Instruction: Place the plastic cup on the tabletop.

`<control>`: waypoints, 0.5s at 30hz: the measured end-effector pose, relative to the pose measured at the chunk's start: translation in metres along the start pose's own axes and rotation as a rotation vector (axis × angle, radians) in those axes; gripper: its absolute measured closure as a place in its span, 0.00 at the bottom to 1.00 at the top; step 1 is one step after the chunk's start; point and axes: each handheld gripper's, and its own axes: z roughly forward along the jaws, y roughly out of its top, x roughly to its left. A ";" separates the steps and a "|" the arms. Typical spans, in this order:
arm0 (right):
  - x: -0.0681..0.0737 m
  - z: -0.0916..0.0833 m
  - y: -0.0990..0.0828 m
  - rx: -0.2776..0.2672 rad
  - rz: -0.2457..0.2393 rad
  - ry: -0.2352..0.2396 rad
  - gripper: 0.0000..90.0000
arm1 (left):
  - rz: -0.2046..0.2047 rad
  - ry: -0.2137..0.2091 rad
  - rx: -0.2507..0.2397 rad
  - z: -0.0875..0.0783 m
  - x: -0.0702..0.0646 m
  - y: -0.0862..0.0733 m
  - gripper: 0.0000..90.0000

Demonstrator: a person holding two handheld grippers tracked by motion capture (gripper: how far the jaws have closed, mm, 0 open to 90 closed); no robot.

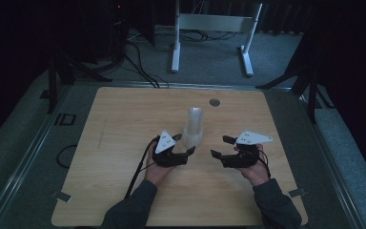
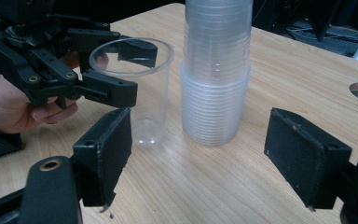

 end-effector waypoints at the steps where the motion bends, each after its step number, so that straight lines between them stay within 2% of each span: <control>1: 0.000 0.000 0.000 0.000 0.001 0.000 0.26 | 0.002 0.002 0.005 0.001 0.000 -0.001 0.30; 15: 0.000 0.000 0.000 -0.001 0.001 -0.002 0.26 | 0.010 0.011 0.038 0.006 -0.001 -0.009 0.30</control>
